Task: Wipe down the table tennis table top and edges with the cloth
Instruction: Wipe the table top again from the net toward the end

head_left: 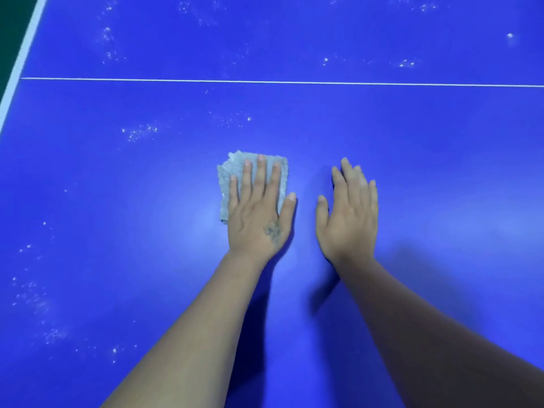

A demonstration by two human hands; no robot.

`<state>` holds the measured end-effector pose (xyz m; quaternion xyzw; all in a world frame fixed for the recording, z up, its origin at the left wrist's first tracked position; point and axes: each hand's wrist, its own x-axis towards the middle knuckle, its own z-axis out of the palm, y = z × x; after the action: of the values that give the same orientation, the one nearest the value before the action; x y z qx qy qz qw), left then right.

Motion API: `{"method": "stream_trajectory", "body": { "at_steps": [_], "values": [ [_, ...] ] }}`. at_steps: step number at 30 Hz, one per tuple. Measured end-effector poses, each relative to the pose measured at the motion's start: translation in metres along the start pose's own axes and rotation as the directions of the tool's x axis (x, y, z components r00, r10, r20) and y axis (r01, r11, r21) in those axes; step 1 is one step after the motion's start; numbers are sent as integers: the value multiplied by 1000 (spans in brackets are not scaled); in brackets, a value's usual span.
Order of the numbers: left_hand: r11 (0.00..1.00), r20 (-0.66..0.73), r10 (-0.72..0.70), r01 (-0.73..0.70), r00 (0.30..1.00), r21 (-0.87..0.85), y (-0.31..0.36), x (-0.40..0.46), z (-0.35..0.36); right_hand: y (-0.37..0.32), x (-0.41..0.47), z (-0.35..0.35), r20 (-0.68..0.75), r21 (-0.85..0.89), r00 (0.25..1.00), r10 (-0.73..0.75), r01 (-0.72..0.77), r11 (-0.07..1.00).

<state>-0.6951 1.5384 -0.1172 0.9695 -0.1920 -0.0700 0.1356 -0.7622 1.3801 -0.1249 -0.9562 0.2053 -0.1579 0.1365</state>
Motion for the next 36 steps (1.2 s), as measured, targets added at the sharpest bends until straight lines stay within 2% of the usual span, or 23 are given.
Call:
{"method": "stream_trajectory", "body": {
  "at_steps": [3,5,8,12,16,19,22,25,27,31,34,36],
  "values": [
    [983,20,174,-174,985,55,-16,-35,-2,-4,10,13,57,-46,997,53,-51,998],
    [977,15,200,-201,980,76,-37,-51,-5,-2,11,17,83,-92,994,74,-66,994],
    [992,-6,87,-86,996,96,-66,-56,-14,-4,11,17,98,-128,991,94,-82,988],
    [989,-67,-111,117,992,92,-78,-17,-14,-7,14,15,120,-121,986,118,-103,987],
    [986,-111,-152,158,982,50,-58,41,-7,-7,14,16,146,-109,981,128,-113,988],
    [997,-101,-59,63,993,37,-26,59,0,-4,13,15,148,-108,981,123,-107,988],
    [992,-72,105,-100,992,73,-2,53,11,-5,13,15,147,-101,979,139,-125,987],
    [975,-28,203,-200,979,97,-5,24,8,-4,13,16,158,-94,978,139,-125,988],
    [973,-9,212,-211,977,89,-16,-1,1,-3,14,17,148,-101,980,135,-120,988],
    [996,-29,-12,14,1000,91,-53,-19,-11,-2,14,17,135,-113,983,123,-108,988],
    [979,-77,-201,202,976,2,-71,15,-18,-3,15,17,156,-130,979,130,-111,985],
    [963,-92,-268,264,959,-54,-74,49,-21,-2,15,16,159,-127,978,131,-111,986]
  ]
}}
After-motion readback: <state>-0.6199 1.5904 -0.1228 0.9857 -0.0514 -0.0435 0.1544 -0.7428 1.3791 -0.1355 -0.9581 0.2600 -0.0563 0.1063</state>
